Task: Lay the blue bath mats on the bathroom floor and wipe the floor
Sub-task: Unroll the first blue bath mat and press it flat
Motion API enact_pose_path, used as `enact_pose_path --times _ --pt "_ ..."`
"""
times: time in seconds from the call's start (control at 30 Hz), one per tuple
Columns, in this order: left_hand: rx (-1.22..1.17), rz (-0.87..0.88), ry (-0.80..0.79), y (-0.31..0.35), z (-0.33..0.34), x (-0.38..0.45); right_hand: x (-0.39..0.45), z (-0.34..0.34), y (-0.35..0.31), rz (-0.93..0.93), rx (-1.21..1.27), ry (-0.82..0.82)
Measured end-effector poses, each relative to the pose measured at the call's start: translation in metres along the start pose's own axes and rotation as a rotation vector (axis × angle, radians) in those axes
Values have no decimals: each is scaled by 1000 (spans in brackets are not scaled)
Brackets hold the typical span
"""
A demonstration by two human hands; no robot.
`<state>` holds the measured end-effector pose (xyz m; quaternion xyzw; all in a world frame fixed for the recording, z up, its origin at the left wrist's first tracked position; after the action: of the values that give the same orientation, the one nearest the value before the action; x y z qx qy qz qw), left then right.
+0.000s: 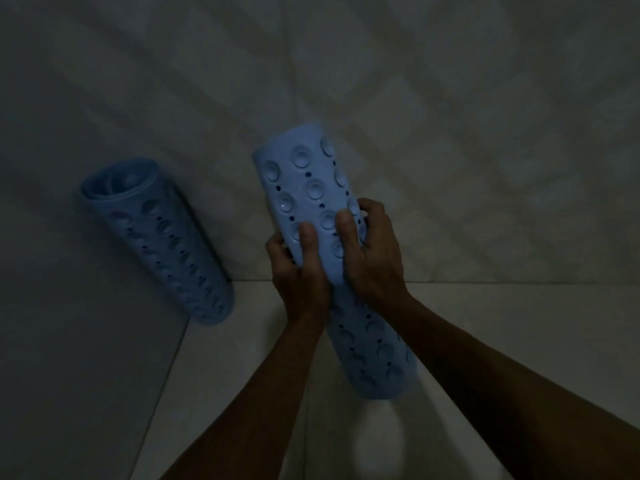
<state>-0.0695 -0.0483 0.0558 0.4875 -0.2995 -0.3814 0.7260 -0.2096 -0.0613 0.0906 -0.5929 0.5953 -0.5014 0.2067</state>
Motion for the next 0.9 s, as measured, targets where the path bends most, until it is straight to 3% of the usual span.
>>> enact_pose_path --times 0.17,0.4,0.57,0.7,0.8,0.9 --pt "-128 -295 -246 -6 69 -54 -5 -95 13 171 -216 115" --pt "-129 -444 -660 -11 156 -137 -21 -210 29 369 -337 279" --pt "-85 -438 -660 -26 195 -180 -36 -264 56 470 -314 337" --pt "-14 -503 -609 -54 212 -215 -60 -302 94 538 -197 288" --pt "11 -557 -549 -72 220 -243 -88 -329 138 615 -151 192" --pt "41 -583 -504 -89 235 -272 -105 -339 182 684 -3 -38"
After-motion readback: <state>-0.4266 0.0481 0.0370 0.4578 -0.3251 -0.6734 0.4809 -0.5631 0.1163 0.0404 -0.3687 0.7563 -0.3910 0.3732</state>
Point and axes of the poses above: each hand's wrist, its own x-axis towards the middle knuckle, its own z-axis out of the palm, y = z × x, the point moved 7 cm from there along x, towards the middle knuckle, and after that the axes turned 12 degrees about -x, right-handed, at the moved point
